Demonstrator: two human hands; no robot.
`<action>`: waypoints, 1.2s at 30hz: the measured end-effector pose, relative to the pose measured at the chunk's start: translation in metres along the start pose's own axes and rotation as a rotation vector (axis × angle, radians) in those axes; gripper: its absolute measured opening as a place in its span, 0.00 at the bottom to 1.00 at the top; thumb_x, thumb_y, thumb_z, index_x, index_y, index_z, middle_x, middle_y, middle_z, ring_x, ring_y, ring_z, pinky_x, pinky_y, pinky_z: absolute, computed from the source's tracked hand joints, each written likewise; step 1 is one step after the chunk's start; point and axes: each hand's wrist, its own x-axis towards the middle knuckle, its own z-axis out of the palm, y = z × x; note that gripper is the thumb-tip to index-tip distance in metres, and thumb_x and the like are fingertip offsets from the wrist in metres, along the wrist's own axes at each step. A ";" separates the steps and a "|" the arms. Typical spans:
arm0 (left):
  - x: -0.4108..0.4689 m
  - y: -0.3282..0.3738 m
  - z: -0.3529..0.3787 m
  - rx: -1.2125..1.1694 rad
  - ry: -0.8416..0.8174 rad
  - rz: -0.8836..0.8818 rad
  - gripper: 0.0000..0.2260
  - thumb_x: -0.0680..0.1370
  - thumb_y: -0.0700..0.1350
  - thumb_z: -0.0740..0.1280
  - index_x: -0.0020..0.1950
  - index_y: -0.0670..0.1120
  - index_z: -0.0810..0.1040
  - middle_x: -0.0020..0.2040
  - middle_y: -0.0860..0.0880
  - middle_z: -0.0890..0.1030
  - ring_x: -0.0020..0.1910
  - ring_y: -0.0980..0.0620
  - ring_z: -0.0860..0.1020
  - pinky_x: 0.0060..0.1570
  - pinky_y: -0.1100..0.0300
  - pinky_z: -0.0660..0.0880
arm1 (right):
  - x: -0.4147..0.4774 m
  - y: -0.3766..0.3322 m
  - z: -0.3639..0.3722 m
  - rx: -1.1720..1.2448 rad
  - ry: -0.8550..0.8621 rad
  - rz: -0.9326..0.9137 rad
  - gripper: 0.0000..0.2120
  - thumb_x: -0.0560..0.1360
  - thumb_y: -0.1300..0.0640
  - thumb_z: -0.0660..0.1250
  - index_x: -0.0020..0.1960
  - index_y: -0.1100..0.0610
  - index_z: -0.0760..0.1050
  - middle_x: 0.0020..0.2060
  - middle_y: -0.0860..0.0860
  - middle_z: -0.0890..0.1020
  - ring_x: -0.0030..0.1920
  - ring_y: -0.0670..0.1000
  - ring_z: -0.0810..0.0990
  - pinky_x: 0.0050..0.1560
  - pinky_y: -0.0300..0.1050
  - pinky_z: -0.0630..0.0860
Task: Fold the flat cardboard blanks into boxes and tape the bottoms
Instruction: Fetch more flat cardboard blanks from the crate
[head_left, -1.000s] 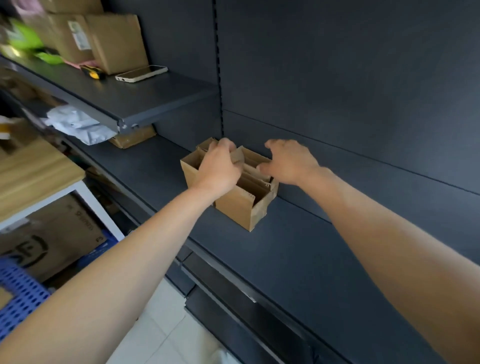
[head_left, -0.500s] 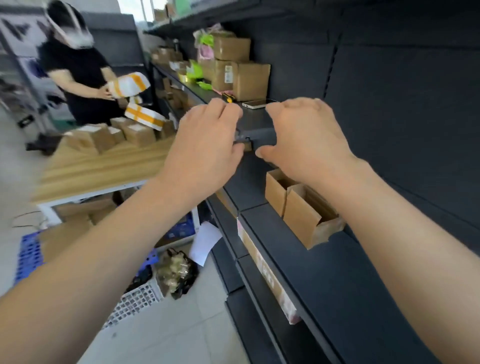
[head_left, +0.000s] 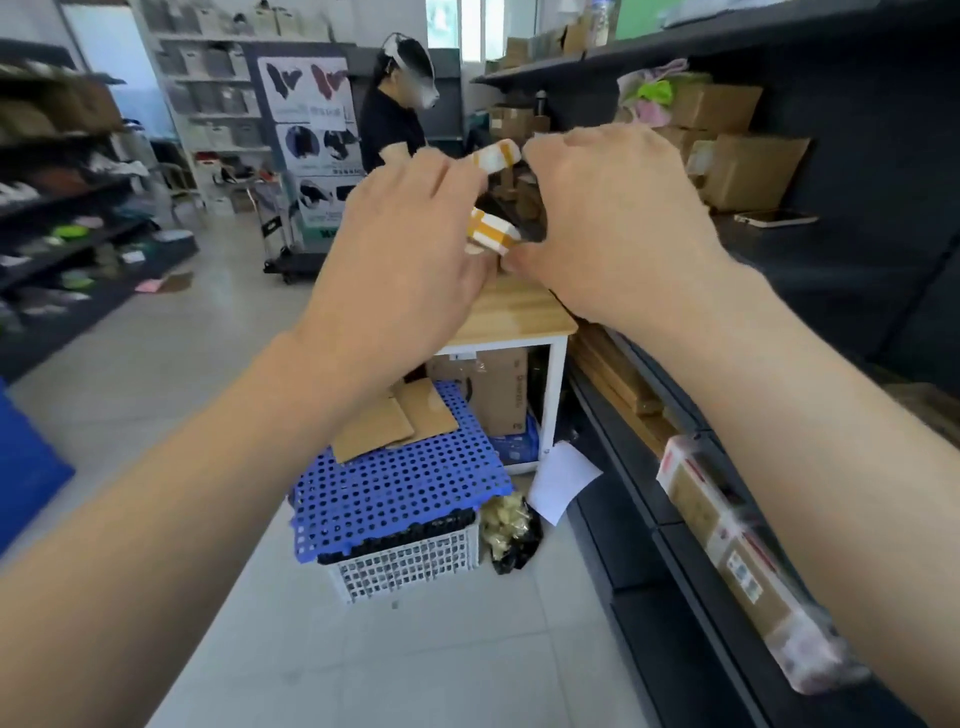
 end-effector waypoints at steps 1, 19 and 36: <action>-0.009 -0.023 -0.007 0.019 -0.004 -0.011 0.19 0.75 0.43 0.68 0.64 0.40 0.72 0.58 0.40 0.74 0.57 0.40 0.73 0.58 0.47 0.69 | 0.008 -0.022 0.003 0.014 -0.008 -0.006 0.25 0.74 0.45 0.66 0.67 0.56 0.68 0.60 0.57 0.76 0.64 0.60 0.71 0.65 0.55 0.64; -0.017 -0.279 0.000 0.181 0.040 -0.076 0.18 0.72 0.43 0.70 0.59 0.39 0.74 0.53 0.40 0.77 0.51 0.38 0.75 0.55 0.46 0.71 | 0.166 -0.206 0.097 0.067 -0.022 -0.019 0.30 0.74 0.44 0.67 0.72 0.54 0.64 0.67 0.54 0.72 0.68 0.58 0.68 0.70 0.54 0.60; 0.148 -0.434 0.108 -0.099 0.224 0.213 0.19 0.72 0.43 0.71 0.61 0.40 0.74 0.56 0.41 0.76 0.56 0.38 0.74 0.59 0.44 0.70 | 0.339 -0.217 0.173 -0.192 0.068 0.341 0.28 0.75 0.46 0.66 0.70 0.55 0.64 0.66 0.55 0.72 0.69 0.58 0.66 0.72 0.55 0.57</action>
